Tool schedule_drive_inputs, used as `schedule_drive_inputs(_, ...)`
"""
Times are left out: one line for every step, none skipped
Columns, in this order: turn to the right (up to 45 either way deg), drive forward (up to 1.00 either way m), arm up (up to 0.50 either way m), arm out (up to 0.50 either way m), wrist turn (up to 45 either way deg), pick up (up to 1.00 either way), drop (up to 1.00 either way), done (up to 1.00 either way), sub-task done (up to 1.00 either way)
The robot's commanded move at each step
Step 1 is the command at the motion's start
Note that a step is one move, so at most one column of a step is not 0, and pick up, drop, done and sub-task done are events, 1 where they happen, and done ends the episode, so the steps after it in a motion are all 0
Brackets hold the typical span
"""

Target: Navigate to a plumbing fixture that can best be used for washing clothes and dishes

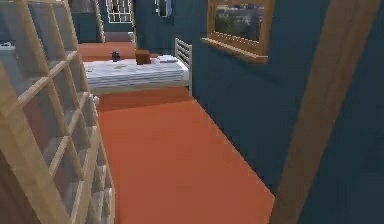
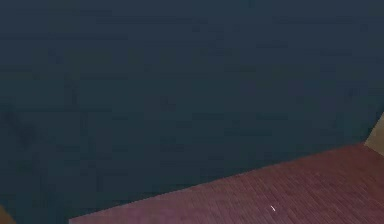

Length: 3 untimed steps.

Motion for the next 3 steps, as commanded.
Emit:
schedule_drive_inputs(0.0, 0.35, 0.00, 0.00, 0.0, 0.00, 0.00, 0.00, 0.00)
schedule_drive_inputs(-15.0, 0.00, 0.00, 0.00, 0.0, 0.00, 0.00, 0.00, 0.00)
schedule_drive_inputs(0.0, 1.00, 0.00, 0.00, 0.0, 0.00, 0.00, 0.00, 0.00)
